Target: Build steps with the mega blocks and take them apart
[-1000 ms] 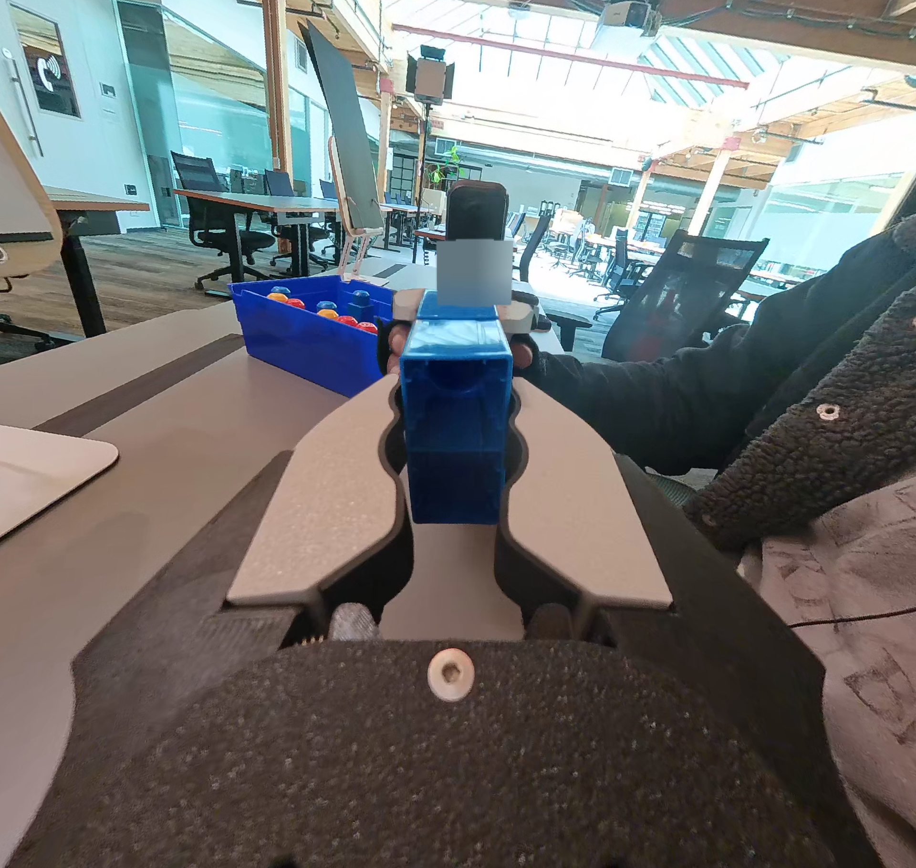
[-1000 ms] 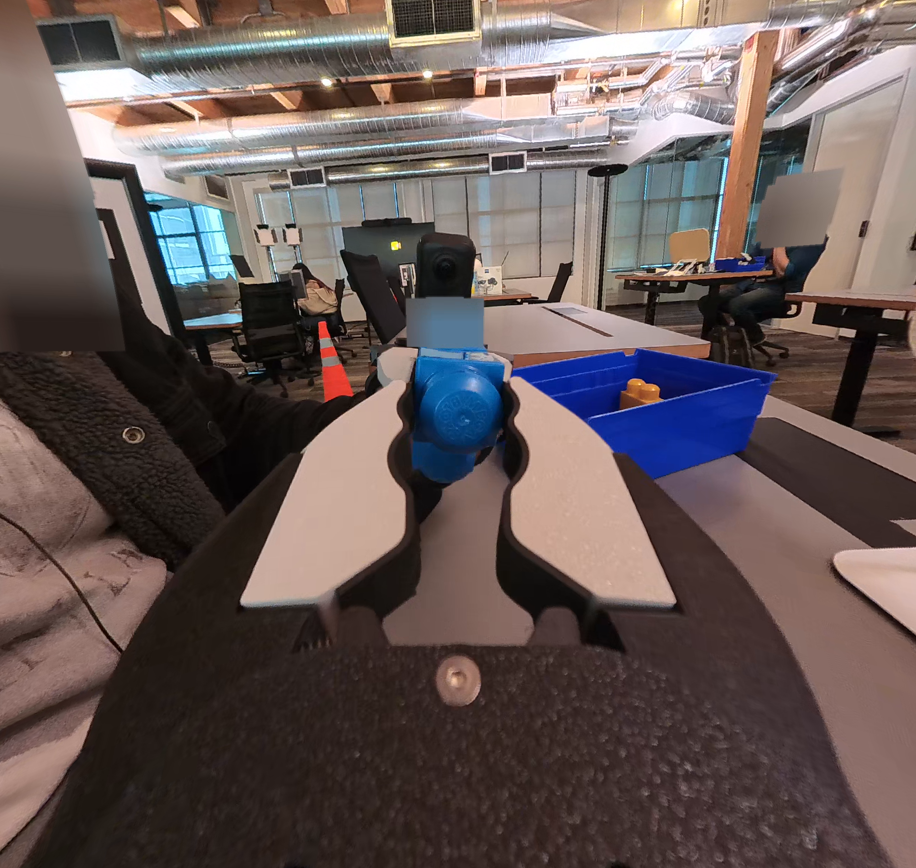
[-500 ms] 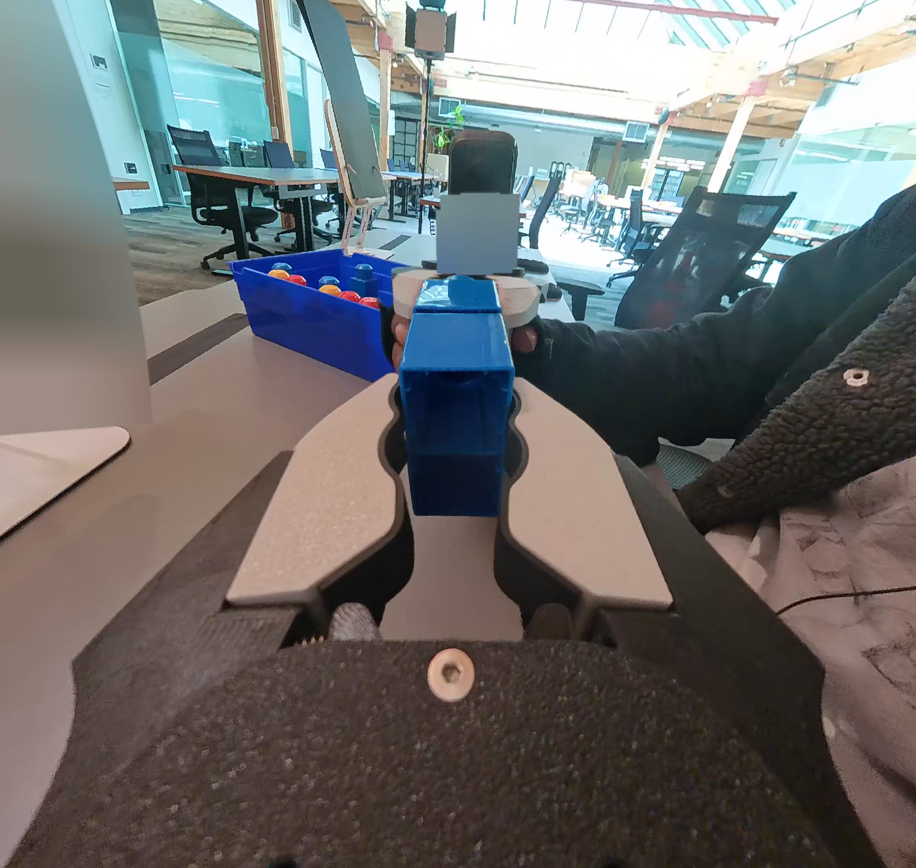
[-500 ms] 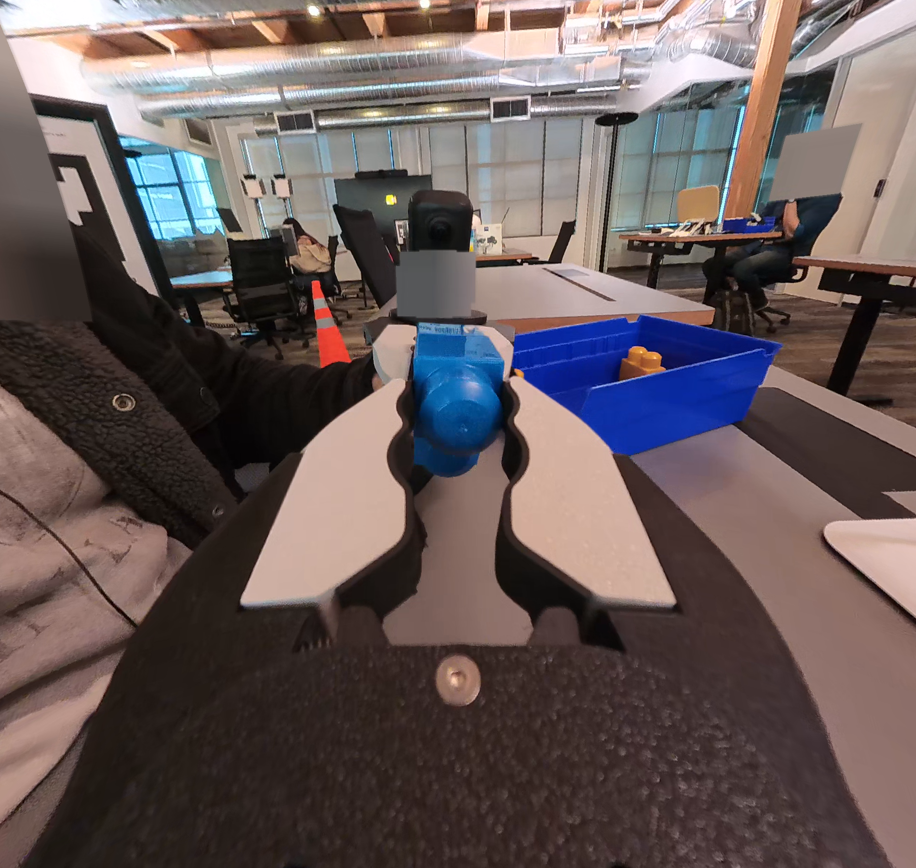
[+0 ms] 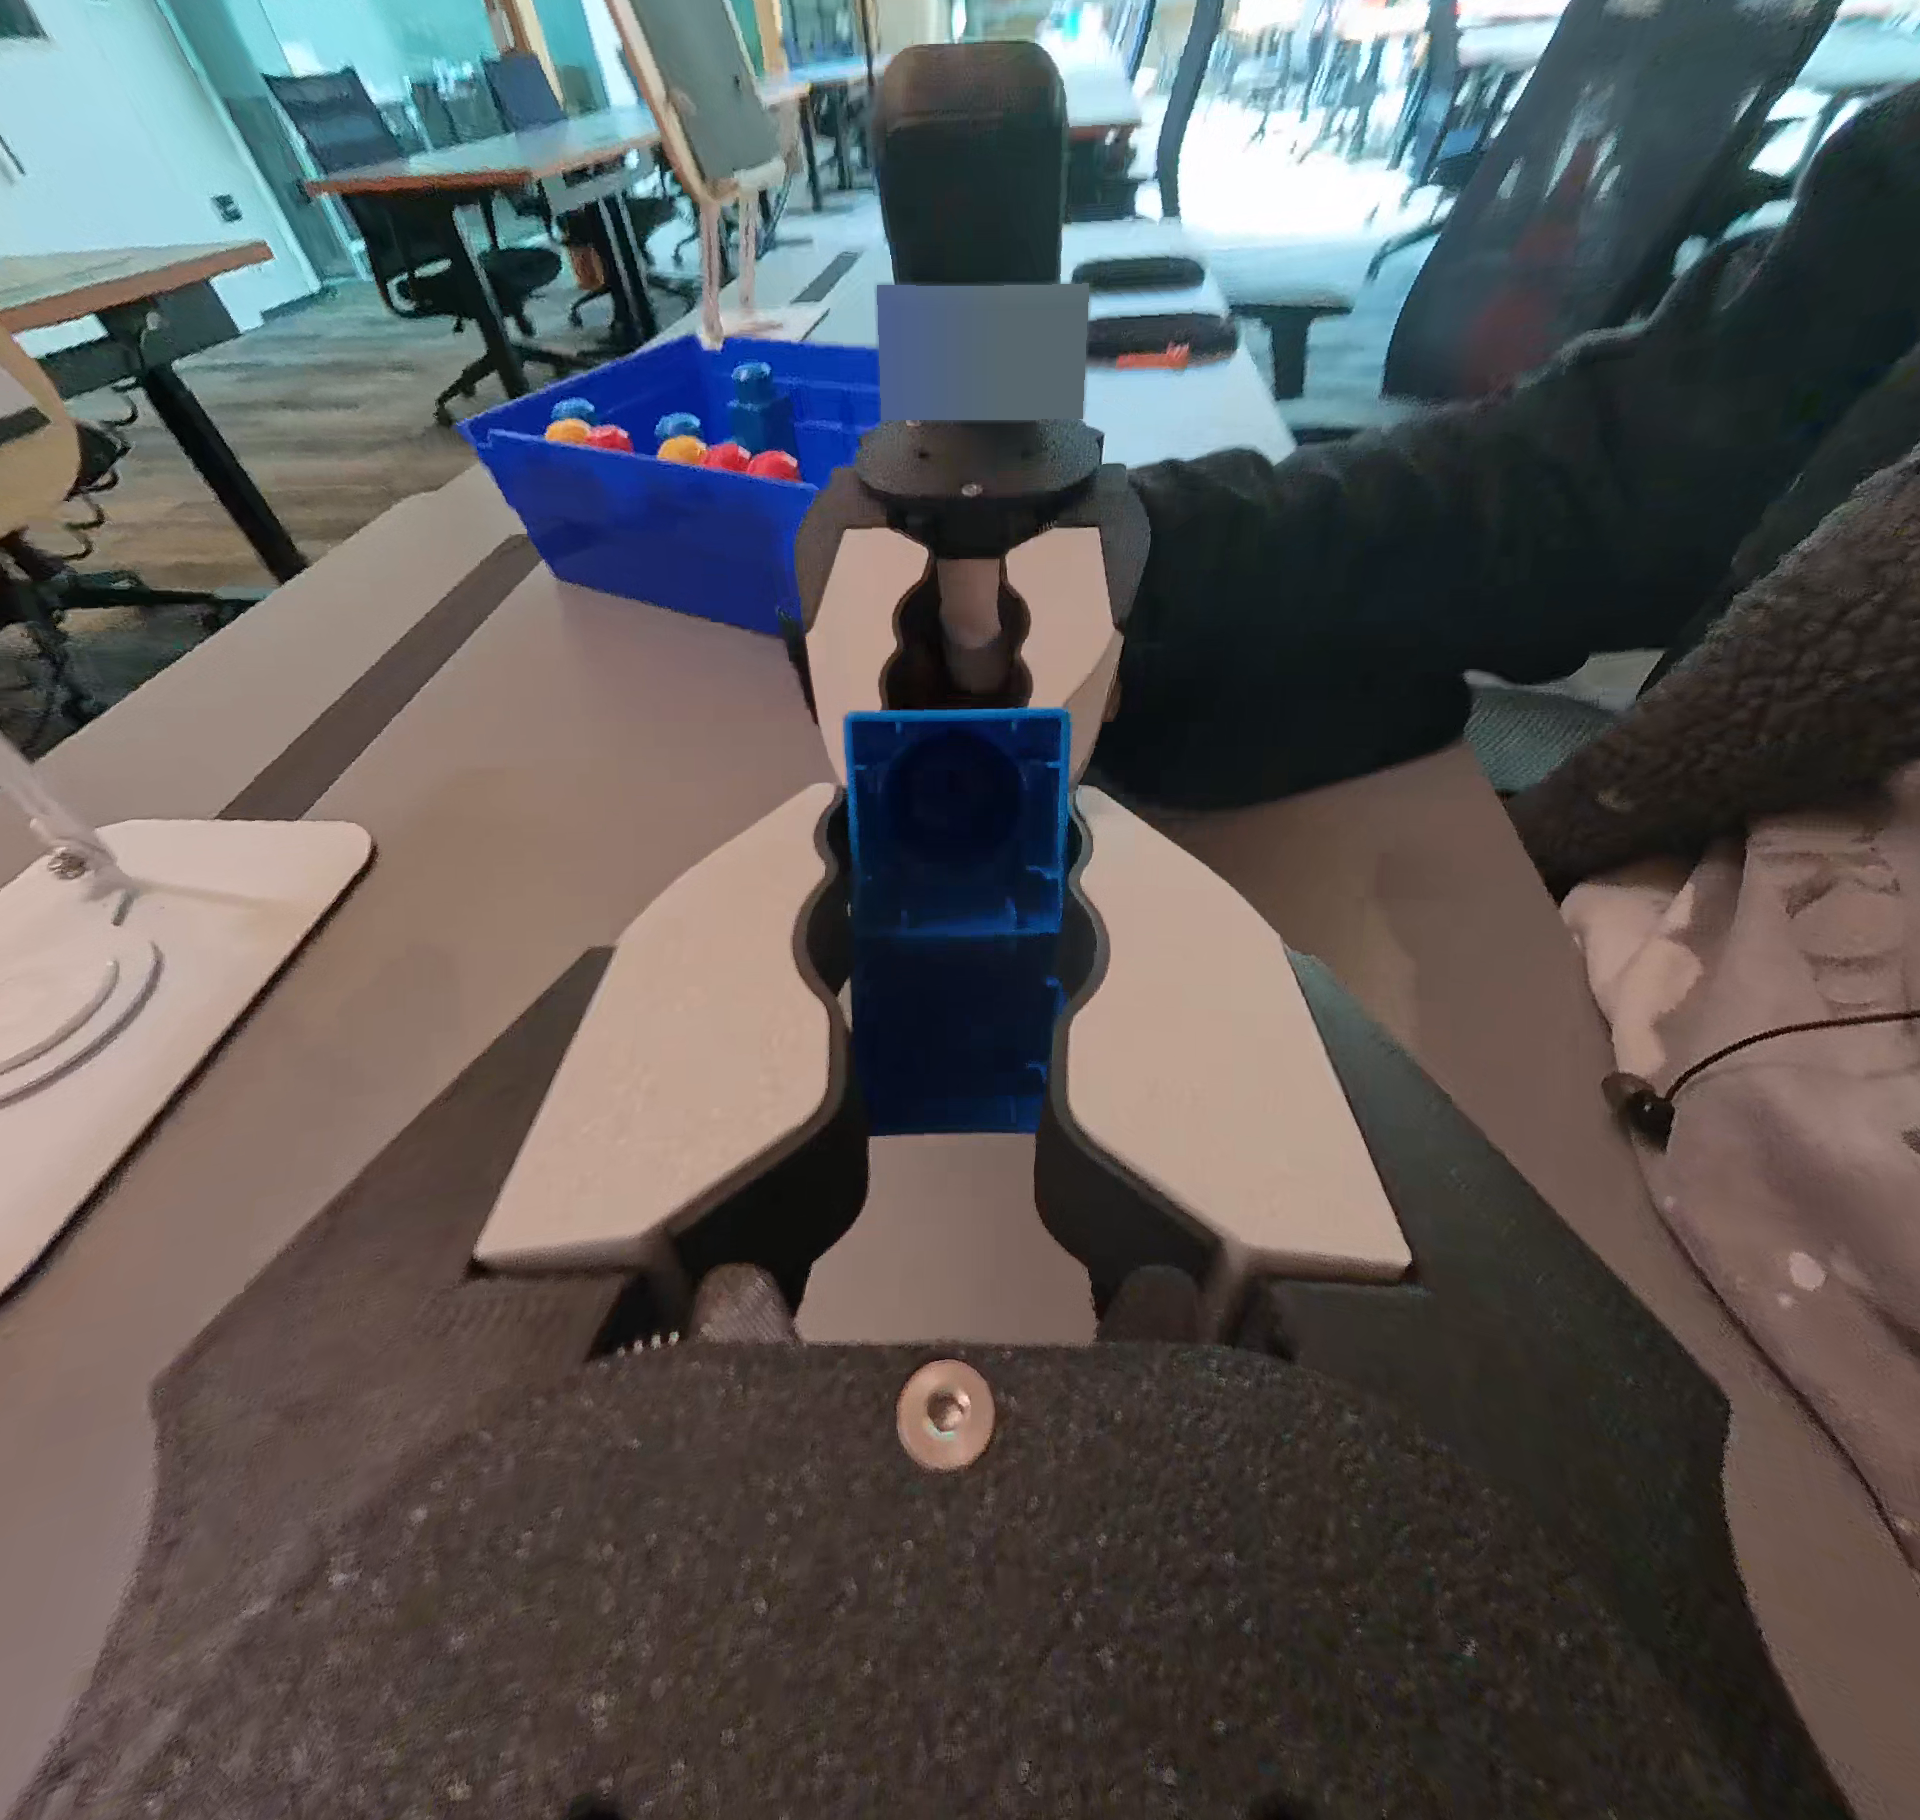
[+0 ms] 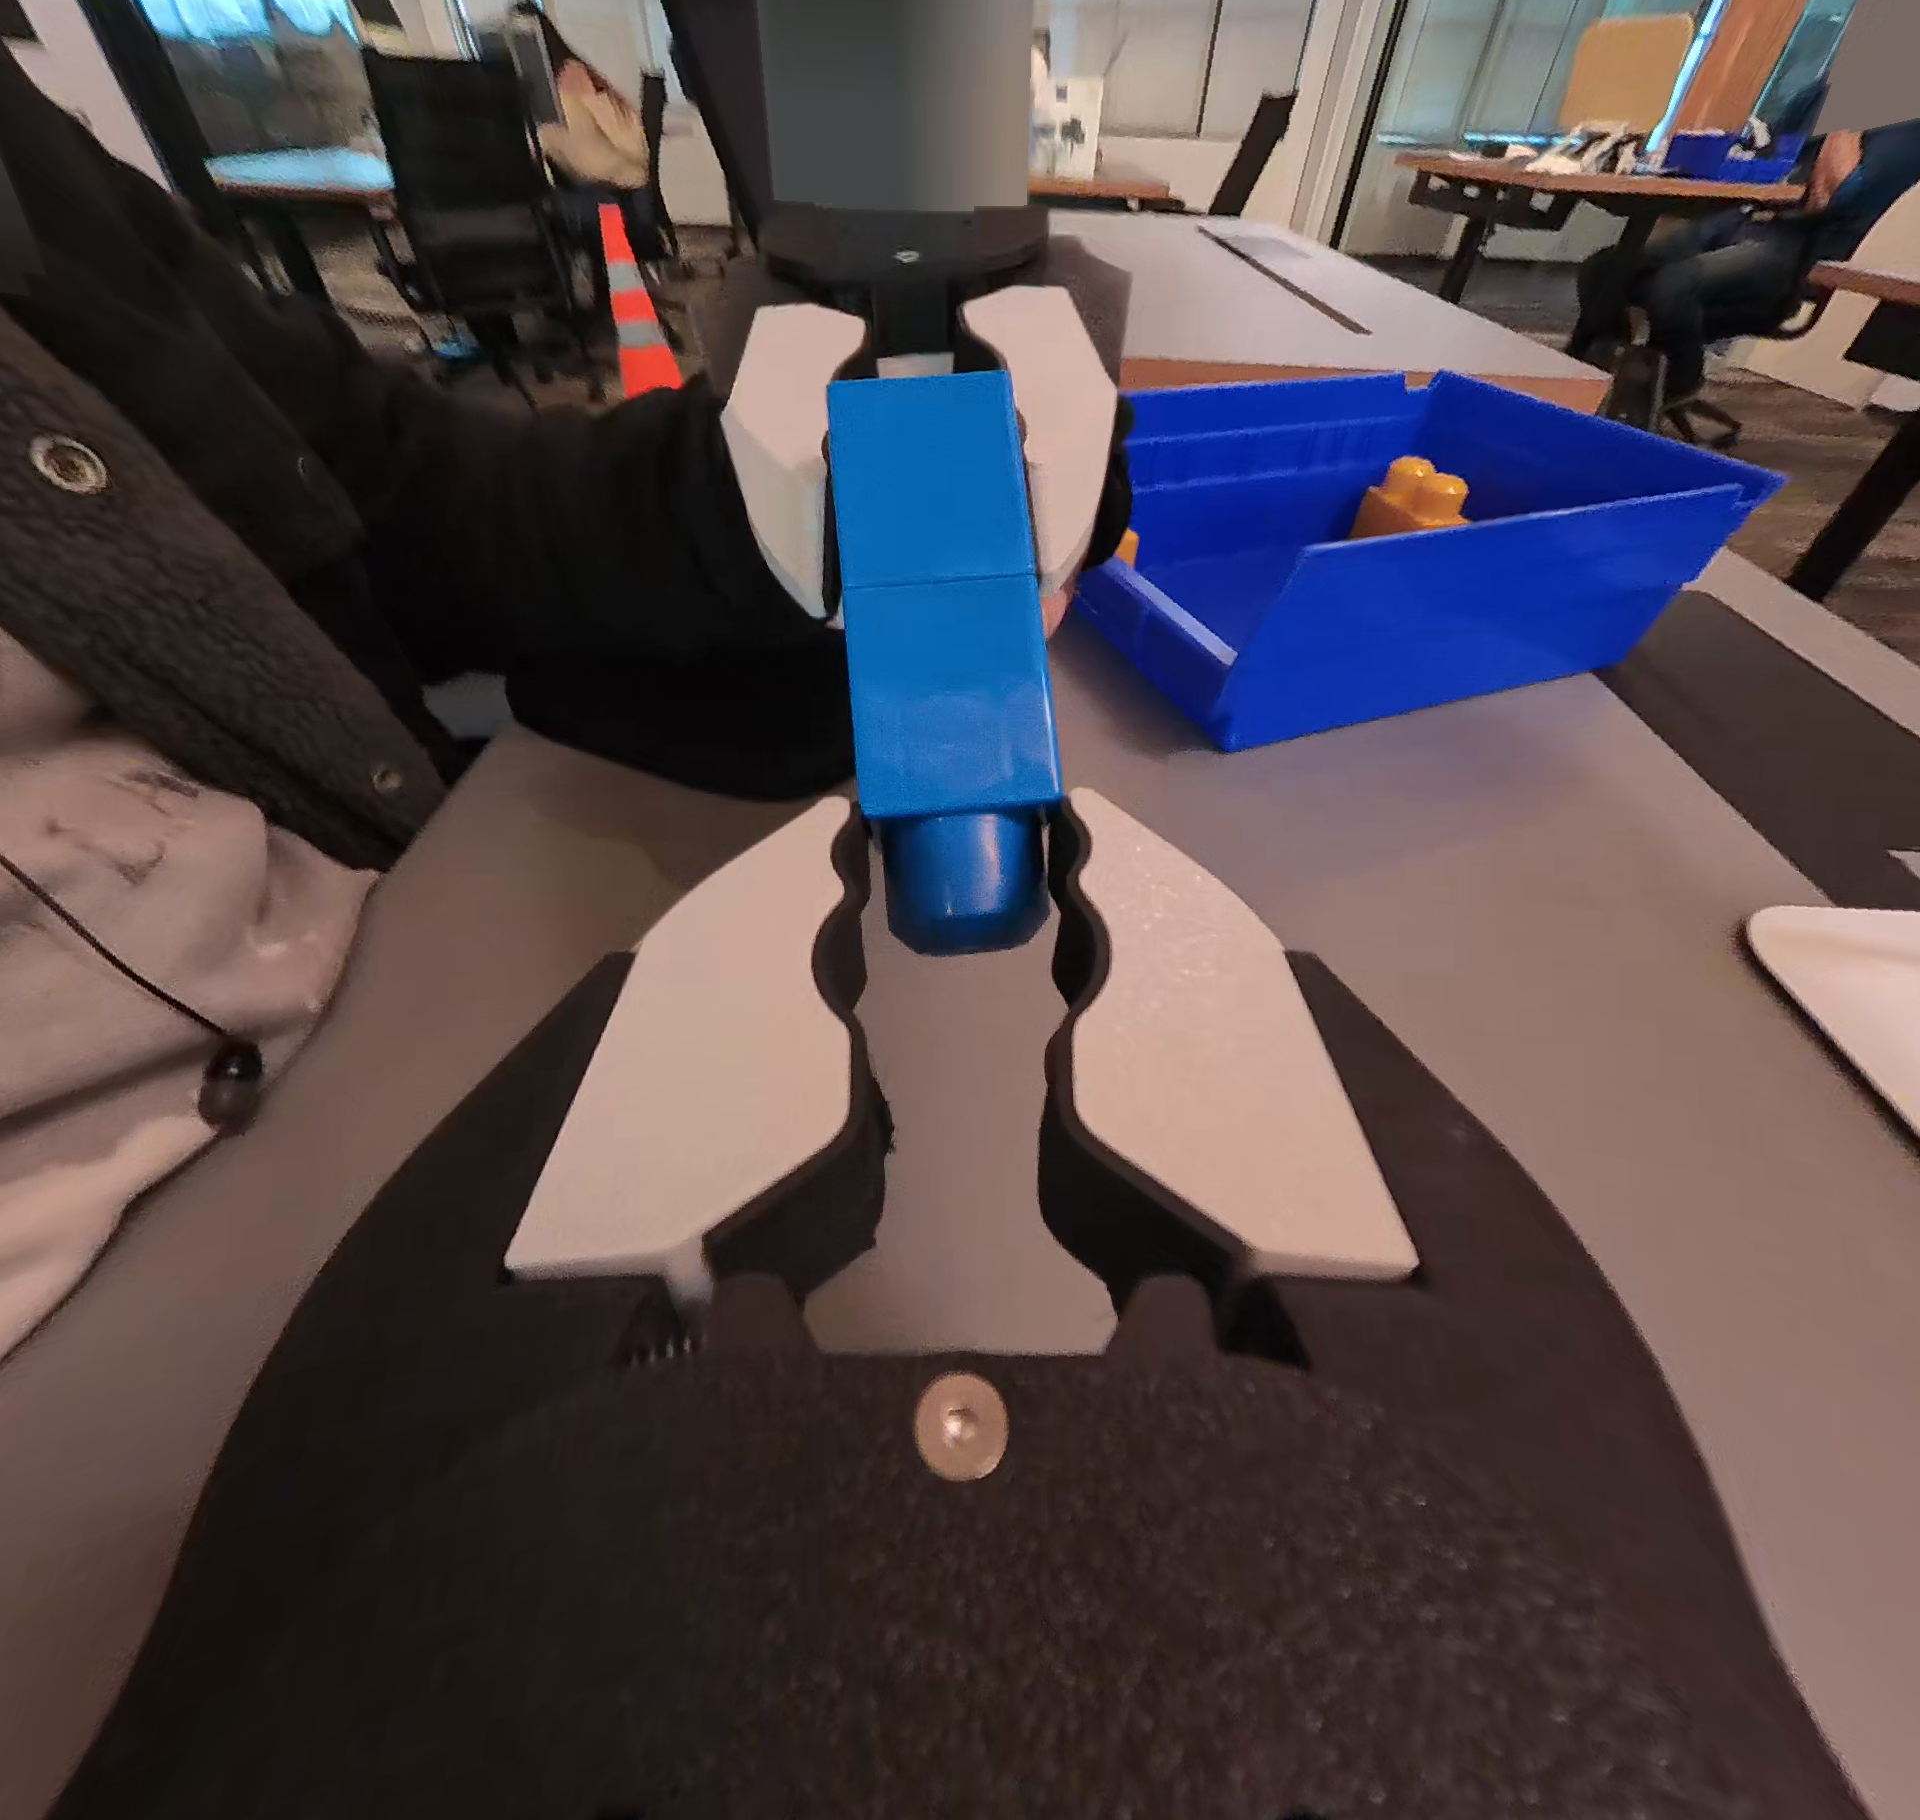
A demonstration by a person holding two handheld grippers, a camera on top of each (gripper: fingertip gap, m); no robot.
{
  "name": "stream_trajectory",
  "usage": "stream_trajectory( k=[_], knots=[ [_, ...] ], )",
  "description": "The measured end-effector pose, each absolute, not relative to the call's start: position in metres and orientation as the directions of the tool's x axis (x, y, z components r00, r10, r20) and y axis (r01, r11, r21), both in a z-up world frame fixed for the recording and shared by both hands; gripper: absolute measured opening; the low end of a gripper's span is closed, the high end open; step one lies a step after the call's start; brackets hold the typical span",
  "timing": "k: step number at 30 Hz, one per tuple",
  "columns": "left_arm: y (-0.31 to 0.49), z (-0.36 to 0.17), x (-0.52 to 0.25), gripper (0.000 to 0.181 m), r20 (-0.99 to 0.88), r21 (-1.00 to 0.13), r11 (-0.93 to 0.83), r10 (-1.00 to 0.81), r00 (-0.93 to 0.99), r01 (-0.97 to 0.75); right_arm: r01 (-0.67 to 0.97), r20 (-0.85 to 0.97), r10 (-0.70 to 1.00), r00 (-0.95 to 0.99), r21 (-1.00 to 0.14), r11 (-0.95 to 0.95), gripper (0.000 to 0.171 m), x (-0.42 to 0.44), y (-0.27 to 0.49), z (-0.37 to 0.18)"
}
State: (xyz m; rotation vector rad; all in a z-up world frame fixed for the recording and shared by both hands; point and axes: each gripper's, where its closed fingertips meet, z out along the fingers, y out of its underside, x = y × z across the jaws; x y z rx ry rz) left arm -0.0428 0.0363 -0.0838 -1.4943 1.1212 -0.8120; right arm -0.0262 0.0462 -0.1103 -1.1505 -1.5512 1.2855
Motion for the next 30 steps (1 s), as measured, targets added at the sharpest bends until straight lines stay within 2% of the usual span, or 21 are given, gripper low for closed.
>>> stream_trajectory(
  k=[12,21,30],
  knots=[
    [0.036,-0.084,-0.046,0.037,-0.101,-0.968,0.013,-0.936,0.338,-0.252,0.146,0.044,0.964,-0.264,-0.986,0.085,0.033,-0.028,0.047,-0.109],
    [0.040,-0.108,-0.043,0.037,-0.075,-0.949,-0.032,-0.943,0.324,-0.314,0.055,0.067,0.963,-0.262,-0.995,0.084,0.033,-0.020,0.046,-0.086],
    [0.040,-0.104,-0.041,0.037,-0.049,-0.965,-0.038,-0.946,0.321,-0.260,0.042,0.068,0.965,-0.253,-0.996,0.081,0.033,-0.018,0.046,-0.082]
  ],
)
